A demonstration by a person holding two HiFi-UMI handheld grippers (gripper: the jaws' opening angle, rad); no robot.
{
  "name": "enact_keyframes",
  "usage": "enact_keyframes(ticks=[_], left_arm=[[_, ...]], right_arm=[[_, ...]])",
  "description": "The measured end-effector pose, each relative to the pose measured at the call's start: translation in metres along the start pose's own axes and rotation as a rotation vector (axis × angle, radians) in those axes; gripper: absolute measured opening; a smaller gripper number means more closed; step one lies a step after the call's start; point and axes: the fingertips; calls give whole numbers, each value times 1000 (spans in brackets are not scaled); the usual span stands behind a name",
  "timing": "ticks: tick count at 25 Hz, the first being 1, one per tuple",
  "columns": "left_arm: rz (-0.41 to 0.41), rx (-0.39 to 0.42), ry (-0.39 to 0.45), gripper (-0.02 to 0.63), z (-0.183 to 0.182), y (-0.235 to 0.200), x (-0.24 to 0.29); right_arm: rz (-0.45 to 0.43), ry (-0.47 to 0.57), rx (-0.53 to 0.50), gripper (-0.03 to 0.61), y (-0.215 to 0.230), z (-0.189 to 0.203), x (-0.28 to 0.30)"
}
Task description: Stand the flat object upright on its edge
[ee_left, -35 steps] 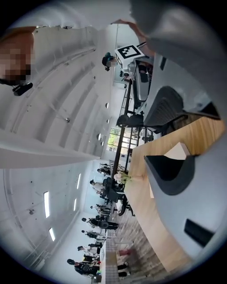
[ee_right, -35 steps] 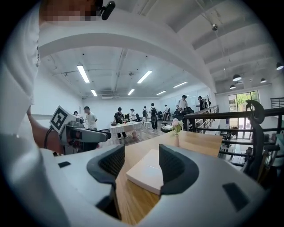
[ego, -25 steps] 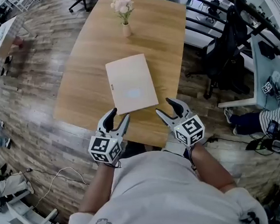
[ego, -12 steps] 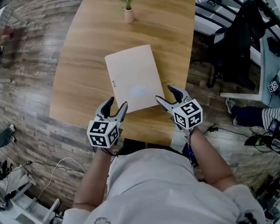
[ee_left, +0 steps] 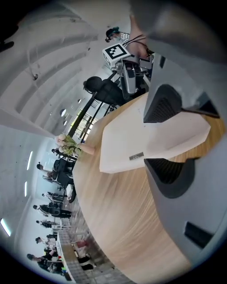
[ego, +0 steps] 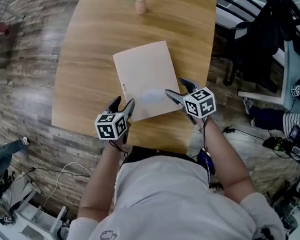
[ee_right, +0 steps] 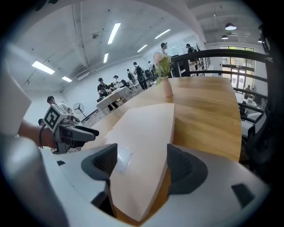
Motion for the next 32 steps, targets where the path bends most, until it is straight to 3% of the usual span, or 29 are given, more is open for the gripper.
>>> enact_keyframes(ticks=[7,20,32], left_arm=[[-12,-63,-58,257,-3,-24,28],[38,-124,-146,265,-3,-29,53],[3,-121,-146,255,-3,-29,58]], right_arm=[[-14,-75,103,357,31,9,33],[-84,-120,221,351,36,18,61],[-77,-131,227,315,36,18,64]])
Point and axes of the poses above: the fingertips, and each gripper's own axes: x forward along the fingers, y to its right, z out of its underside, and after that the axes turned 11 degrees about -x, right-handed
